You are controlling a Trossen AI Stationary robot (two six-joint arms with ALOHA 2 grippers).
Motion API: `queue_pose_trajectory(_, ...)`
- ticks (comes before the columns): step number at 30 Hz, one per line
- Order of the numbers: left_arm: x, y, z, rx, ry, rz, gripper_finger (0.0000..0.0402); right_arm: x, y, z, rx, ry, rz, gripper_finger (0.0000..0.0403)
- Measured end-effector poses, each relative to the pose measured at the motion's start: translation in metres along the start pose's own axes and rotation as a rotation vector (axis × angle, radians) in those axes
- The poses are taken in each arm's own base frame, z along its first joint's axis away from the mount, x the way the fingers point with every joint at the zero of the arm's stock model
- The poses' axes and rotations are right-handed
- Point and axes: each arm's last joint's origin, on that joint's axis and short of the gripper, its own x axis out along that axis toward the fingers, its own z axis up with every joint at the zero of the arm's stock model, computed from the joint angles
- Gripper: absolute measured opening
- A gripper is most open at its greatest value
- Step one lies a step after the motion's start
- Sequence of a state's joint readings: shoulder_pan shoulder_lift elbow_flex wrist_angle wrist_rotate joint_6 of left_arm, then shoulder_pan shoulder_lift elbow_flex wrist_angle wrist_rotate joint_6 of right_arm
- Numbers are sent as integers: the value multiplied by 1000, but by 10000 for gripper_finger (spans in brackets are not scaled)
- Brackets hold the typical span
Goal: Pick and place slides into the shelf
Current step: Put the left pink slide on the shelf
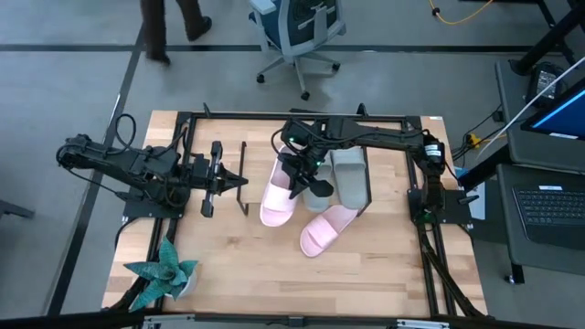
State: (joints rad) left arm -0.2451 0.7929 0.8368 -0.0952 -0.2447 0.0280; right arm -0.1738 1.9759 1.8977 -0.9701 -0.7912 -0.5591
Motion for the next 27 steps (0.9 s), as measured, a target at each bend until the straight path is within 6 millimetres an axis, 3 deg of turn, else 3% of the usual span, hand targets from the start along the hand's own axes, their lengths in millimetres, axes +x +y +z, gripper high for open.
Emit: queue_pose_trajectory(27,0,0,0,1,0,0,0,-3,-4,-3,73,76,-131,31)
